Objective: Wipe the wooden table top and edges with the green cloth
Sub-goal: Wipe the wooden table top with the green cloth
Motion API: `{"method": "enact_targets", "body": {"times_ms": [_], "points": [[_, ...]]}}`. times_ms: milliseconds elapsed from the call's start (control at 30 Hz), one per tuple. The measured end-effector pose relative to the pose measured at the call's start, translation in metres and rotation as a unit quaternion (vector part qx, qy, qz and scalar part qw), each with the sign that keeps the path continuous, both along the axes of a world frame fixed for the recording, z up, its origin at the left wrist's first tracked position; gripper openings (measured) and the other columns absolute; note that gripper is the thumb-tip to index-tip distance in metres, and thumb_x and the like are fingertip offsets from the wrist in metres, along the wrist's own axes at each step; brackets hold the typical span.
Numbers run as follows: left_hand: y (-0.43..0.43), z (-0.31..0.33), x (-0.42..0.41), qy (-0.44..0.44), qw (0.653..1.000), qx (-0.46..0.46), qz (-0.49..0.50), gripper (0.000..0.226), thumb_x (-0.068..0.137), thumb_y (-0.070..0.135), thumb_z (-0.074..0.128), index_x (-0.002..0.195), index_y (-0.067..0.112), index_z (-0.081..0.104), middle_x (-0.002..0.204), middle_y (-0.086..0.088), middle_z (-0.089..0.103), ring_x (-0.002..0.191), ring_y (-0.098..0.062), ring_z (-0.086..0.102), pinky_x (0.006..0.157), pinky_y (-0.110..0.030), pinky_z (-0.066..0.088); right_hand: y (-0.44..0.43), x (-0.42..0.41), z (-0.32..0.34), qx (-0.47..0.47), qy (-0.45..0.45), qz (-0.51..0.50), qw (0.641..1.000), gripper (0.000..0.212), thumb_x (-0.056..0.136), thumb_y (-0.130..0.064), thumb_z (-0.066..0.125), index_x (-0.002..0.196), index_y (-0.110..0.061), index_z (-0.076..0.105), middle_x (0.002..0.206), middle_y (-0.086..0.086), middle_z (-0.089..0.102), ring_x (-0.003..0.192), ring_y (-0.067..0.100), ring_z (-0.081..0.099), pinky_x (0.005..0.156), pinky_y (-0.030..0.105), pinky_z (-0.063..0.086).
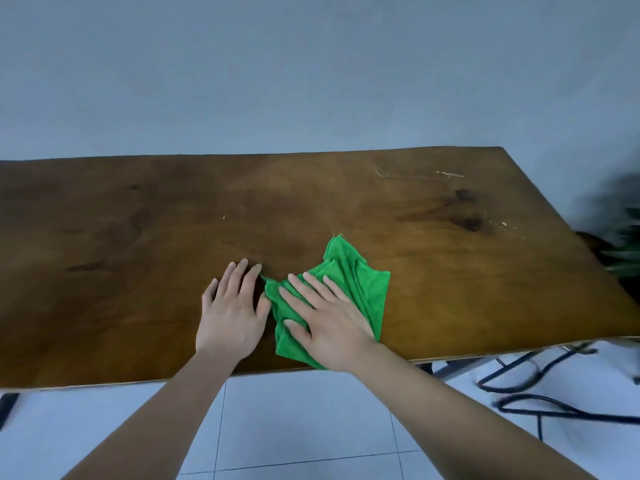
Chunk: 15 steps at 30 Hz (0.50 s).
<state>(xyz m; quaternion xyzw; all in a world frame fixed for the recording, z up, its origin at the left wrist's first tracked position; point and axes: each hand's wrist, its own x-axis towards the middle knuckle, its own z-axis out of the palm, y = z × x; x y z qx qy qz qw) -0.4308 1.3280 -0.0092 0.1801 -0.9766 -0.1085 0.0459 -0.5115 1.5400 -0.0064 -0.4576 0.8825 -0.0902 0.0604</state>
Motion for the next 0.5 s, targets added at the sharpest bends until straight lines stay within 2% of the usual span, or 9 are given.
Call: {"method": "enact_targets", "body": {"times_ms": [100, 300, 500], "points": [[0.001, 0.002, 0.000, 0.012, 1.000, 0.010, -0.012, 0.062, 0.112, 0.059, 0.021, 0.168, 0.035, 0.033, 0.181, 0.006, 0.025, 0.170, -0.016, 0.012, 0.137, -0.050, 0.013, 0.022, -0.007, 0.005, 0.005, -0.008, -0.025, 1.000, 0.069, 0.117, -0.069, 0.017, 0.179, -0.039, 0.014, 0.188, -0.010, 0.003, 0.174, 0.015, -0.005, 0.140, 0.045, -0.002], [0.036, 0.016, -0.012, 0.018, 0.998, 0.013, -0.055, 0.070, 0.108, 0.066, 0.021, 0.166, 0.031, 0.041, 0.179, 0.004, 0.031, 0.169, -0.018, 0.019, 0.134, -0.051, 0.022, 0.071, -0.027, 0.010, 0.019, -0.018, -0.050, 0.998, 0.072, 0.114, -0.073, 0.011, 0.179, -0.041, 0.007, 0.187, -0.012, -0.006, 0.172, 0.011, -0.013, 0.140, 0.044, -0.004], [0.107, 0.011, -0.053, 0.019, 0.998, 0.002, -0.062, 0.070, 0.109, 0.066, 0.020, 0.166, 0.032, 0.042, 0.180, 0.005, 0.029, 0.169, -0.017, 0.016, 0.134, -0.050, 0.021, 0.136, -0.069, 0.008, 0.015, -0.019, -0.046, 0.999, 0.074, 0.113, -0.075, 0.011, 0.179, -0.041, 0.008, 0.188, -0.011, -0.004, 0.173, 0.013, -0.011, 0.140, 0.045, -0.005]]}}
